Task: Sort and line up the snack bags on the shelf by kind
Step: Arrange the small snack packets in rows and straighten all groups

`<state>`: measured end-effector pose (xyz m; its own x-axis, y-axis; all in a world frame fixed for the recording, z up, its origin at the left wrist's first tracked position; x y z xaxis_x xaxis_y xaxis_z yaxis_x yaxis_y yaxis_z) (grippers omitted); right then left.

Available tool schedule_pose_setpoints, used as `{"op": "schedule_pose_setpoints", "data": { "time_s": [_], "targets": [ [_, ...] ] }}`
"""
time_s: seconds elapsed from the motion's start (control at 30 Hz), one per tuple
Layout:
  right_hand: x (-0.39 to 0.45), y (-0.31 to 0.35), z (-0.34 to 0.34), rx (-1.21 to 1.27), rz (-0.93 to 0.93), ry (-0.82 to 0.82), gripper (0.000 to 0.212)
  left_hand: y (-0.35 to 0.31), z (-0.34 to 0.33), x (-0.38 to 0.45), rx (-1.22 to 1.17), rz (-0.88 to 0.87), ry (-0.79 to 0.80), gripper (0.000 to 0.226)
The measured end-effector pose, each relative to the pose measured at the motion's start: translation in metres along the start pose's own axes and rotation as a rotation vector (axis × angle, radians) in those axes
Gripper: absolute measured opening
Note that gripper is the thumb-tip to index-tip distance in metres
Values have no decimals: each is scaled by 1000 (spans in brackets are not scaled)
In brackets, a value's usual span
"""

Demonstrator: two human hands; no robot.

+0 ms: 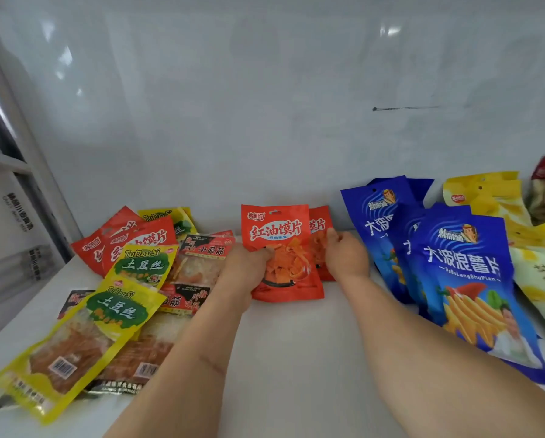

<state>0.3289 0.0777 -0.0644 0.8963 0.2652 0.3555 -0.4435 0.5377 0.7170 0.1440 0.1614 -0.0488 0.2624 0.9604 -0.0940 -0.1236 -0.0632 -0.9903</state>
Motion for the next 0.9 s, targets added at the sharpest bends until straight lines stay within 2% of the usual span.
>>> {"op": "schedule_pose_setpoints", "data": {
  "time_s": [0.07,0.2,0.33,0.47,0.7,0.9],
  "targets": [
    [0,1,7,34,-9,7,56,2,-9,-1,42,-5,13,24],
    [-9,-5,17,107,-54,49,55,7,-28,-7,132,-21,21,21],
    [-22,-8,18,103,-10,125,53,11,-37,-14,254,-80,-44,35],
    [-30,-13,14,83,57,151,47,8,-43,-23,377,-122,-86,36],
    [-38,-10,20,13,169,57,43,-4,-40,-39,500,-203,-121,37],
    [-49,8,26,-66,375,-63,36,-24,-17,-58,758,-464,-201,39]
  ]
}}
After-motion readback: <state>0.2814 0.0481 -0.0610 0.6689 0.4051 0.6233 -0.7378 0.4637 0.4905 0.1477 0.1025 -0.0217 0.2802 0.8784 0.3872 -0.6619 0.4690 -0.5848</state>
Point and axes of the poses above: each hand's wrist, its own x-axis towards the middle knuckle, its own z-axis out of the back of the hand, y = z × x, the point moved 3 cm from there along x, towards the middle knuckle, and after that the axes turned 12 degrees about -y, right-handed, at the moved point
